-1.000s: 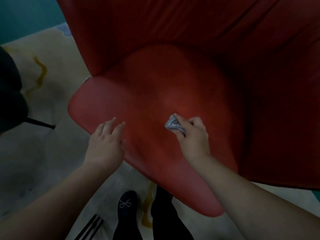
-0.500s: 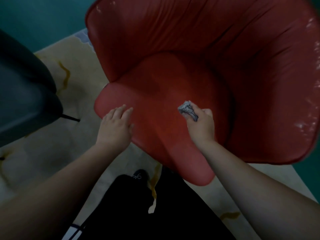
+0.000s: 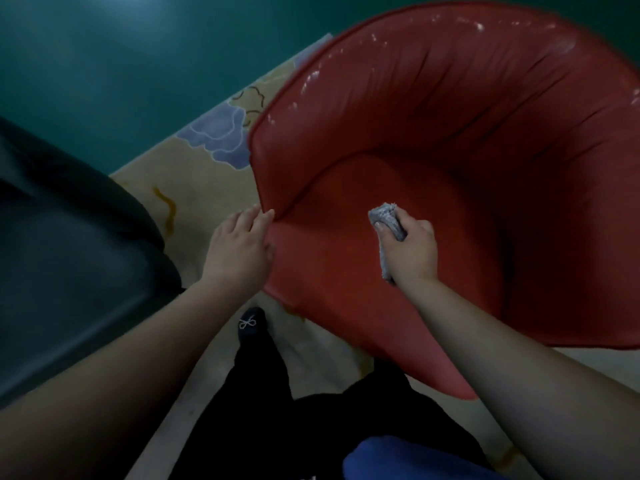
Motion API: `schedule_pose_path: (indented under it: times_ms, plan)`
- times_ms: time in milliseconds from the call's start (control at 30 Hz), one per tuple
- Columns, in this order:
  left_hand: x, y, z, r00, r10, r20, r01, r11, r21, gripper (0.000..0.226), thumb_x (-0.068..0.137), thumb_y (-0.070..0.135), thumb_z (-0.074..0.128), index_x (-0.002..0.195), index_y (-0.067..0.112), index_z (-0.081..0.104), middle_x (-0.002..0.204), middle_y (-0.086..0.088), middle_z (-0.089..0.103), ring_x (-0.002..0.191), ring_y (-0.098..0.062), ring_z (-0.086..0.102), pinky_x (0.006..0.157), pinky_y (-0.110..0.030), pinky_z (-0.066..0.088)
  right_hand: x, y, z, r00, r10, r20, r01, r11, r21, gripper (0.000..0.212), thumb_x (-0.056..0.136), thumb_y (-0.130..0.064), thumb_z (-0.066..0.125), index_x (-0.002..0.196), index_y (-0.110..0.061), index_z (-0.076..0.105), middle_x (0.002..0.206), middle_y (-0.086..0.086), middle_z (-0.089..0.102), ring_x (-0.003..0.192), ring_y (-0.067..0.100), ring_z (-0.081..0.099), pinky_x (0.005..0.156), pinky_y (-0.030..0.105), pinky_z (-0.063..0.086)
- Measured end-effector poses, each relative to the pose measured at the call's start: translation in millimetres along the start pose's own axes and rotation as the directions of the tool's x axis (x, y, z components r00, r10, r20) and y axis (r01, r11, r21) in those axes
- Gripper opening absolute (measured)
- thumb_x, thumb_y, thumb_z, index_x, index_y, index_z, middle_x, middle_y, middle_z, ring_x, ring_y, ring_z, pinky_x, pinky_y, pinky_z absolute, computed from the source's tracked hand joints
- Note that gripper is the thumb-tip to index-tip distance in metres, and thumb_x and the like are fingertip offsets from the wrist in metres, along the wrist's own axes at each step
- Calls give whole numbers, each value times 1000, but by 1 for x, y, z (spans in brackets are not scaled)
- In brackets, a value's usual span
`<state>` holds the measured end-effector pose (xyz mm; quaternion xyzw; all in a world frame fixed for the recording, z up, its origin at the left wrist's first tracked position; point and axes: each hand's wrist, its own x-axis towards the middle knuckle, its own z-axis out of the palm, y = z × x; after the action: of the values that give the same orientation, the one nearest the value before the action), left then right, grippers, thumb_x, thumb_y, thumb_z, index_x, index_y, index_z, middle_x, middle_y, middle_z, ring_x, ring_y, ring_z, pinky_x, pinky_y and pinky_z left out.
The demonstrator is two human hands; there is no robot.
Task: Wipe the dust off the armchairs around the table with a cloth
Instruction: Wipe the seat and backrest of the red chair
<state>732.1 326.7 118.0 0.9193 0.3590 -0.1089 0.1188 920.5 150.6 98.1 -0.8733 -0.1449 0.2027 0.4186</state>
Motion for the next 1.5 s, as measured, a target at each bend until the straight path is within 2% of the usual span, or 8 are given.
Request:
schedule_pose_path:
  times_ms: [133, 367, 600, 900, 1033, 1133, 1267, 1500]
  plan:
    - [18, -38, -31, 988, 153, 2, -153, 987, 50, 56, 95, 35, 45, 148, 22, 31, 153, -3, 31, 138, -26, 28, 110, -42, 25, -8, -36, 27, 990, 85, -111, -89, 996, -26, 45, 87, -40, 64, 129, -27, 57, 108, -7, 47, 88, 2, 53, 82, 12, 37]
    - [51, -85, -68, 939, 335, 71, -341, 935, 96, 58, 94, 40, 39, 148, 25, 28, 154, 0, 30, 140, -24, 25, 112, -43, 24, -21, -81, 48, 938, 210, -275, -200, 978, 67, 45, 85, -41, 65, 127, -25, 58, 108, -7, 48, 89, 3, 51, 85, 21, 40]
    - [86, -91, -81, 914, 386, 122, -397, 914, 84, 58, 94, 37, 43, 149, 25, 26, 156, 0, 24, 141, -24, 22, 114, -42, 22, -11, -101, 54, 938, 217, -271, -201, 976, 88, 45, 86, -42, 64, 128, -26, 58, 108, -6, 51, 84, -5, 52, 75, 7, 34]
    - [166, -81, -110, 921, 385, 64, -387, 921, 35, 56, 94, 35, 46, 147, 22, 30, 154, -5, 27, 139, -27, 26, 109, -45, 30, 37, -119, 77, 942, 248, -228, -222, 966, 135, 43, 88, -39, 64, 129, -27, 56, 111, -7, 52, 84, -23, 47, 67, -6, 32]
    - [212, -82, -121, 910, 404, 87, -403, 915, -32, 58, 95, 32, 45, 149, 23, 24, 156, -6, 22, 140, -30, 24, 111, -47, 29, 58, -132, 89, 922, 275, -273, -237, 957, 165, 40, 88, -37, 64, 127, -28, 58, 108, -7, 53, 87, -22, 47, 67, -6, 33]
    - [253, -80, -128, 845, 517, 134, -512, 856, -74, 60, 94, 28, 44, 149, 26, 20, 156, -6, 19, 140, -30, 23, 110, -47, 31, 78, -145, 102, 877, 325, -354, -266, 942, 205, 39, 88, -35, 64, 126, -28, 58, 105, -8, 52, 86, -26, 45, 67, -8, 32]
    - [294, -70, -135, 739, 638, 216, -625, 769, -134, 63, 95, 32, 44, 151, 27, 16, 157, -10, 16, 141, -29, 21, 111, -43, 26, 89, -165, 121, 798, 431, -422, -353, 901, 252, 40, 88, -38, 63, 127, -30, 57, 110, -8, 53, 87, -12, 53, 70, 2, 36]
    - [336, -62, -129, 577, 740, 346, -706, 665, -244, 78, 94, 41, 51, 153, 23, 1, 158, -7, 12, 139, -29, 28, 107, -44, 36, 89, -194, 168, 635, 556, -537, -414, 831, 371, 37, 89, -35, 64, 125, -27, 58, 105, -8, 51, 85, -12, 52, 72, 4, 36]
